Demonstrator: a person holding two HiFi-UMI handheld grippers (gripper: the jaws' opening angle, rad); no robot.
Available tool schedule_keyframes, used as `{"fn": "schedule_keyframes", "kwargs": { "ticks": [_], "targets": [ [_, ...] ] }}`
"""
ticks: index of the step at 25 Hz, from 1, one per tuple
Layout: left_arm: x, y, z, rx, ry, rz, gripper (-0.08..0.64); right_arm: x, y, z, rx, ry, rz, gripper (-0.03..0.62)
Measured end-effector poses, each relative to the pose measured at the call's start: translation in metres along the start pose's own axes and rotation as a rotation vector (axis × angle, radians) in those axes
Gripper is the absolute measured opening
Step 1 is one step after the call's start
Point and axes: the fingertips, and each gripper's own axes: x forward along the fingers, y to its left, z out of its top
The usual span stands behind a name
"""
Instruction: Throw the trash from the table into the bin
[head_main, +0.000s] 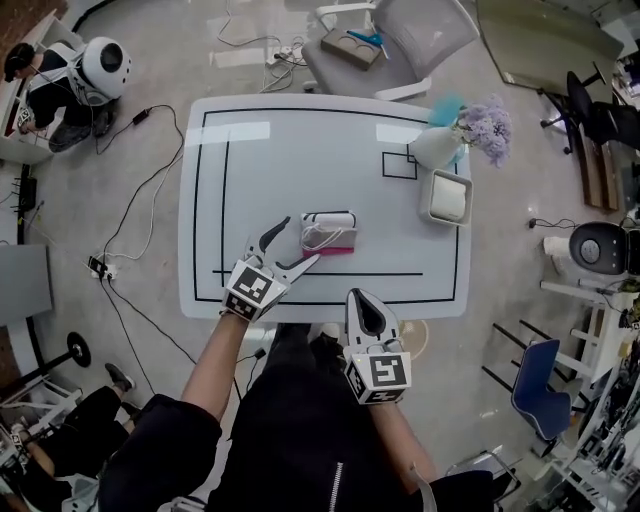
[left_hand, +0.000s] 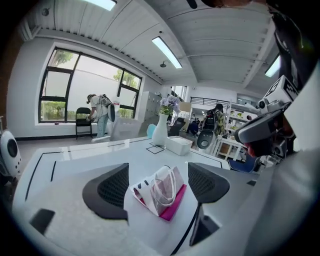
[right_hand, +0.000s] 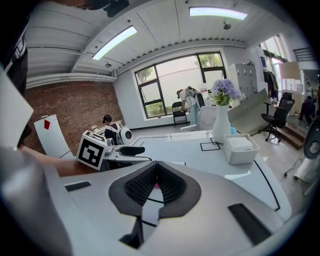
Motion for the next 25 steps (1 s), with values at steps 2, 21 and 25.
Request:
{"fn": "schedule_keyframes", "kwargs": {
  "ticks": [2, 21, 25],
  "targets": [
    [0.008, 0.002, -0.009, -0.008, 0.032, -0.044, 0.356, 0.003, -0.002, -0.002, 0.005, 0.007, -0.011, 0.009],
    [0.067, 0.015, -0.057, -0.017, 0.227, -0.312, 0.374, 0.01, -0.012, -0.01, 0.06, 0.04, -0.107, 0.009],
    [0.074, 0.012, -0.064, -0.007, 0.261, -0.36, 0.374, 0.009, -0.017, -0.014, 0.076, 0.043, -0.127, 0.009]
  ]
}}
